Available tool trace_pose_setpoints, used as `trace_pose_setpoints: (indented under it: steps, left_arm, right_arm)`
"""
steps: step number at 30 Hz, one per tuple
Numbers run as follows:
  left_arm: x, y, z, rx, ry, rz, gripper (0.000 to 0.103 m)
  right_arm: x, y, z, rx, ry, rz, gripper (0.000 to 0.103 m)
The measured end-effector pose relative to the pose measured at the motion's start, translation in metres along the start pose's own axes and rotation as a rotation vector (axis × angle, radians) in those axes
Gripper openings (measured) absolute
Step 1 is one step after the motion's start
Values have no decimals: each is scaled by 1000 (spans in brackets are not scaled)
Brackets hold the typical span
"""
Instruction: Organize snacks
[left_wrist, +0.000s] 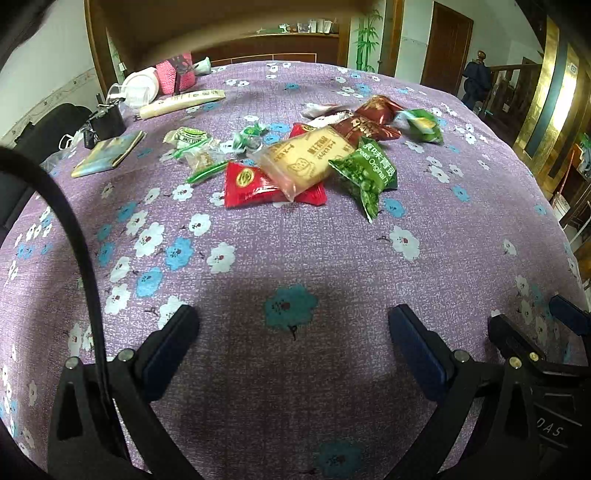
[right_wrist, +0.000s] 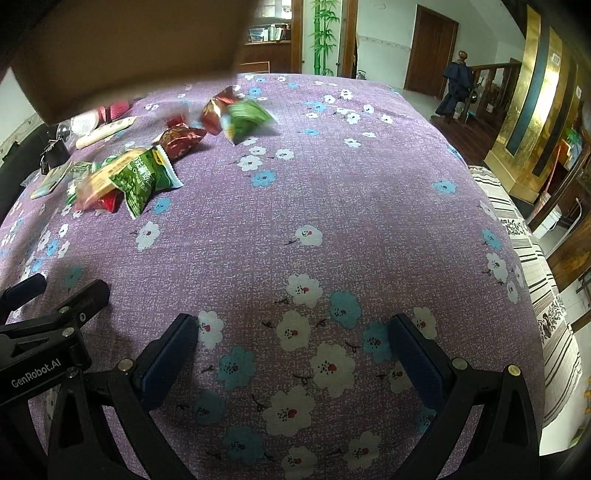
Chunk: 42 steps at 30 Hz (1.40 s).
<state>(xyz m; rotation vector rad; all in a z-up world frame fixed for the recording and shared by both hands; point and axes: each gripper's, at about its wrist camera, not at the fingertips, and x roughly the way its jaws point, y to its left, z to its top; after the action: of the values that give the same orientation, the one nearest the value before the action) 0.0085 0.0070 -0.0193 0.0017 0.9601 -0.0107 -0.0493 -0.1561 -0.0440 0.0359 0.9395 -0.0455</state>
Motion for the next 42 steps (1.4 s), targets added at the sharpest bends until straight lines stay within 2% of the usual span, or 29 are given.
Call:
trace_pose_setpoints:
  steps: [26,34,37,39,42]
  left_arm:
    - [0,0,0,0,-1,0,103]
    - [1,0,0,-4,2,-6,103]
    - [0,1,0,15,25,-16,103]
    - [-1,2,4,30,73,-23,103]
    - [-15,14,7,9,54,-29,102]
  right_arm:
    - [0,1,1,-17,-1,9,103]
    - [4,0,8,-50,77,38,103]
    - [3,-2,11,-61,108,62,103]
    - [-4,-10,15,-11,90,87,103]
    - [-13,-11,25,-12,63,75,103]
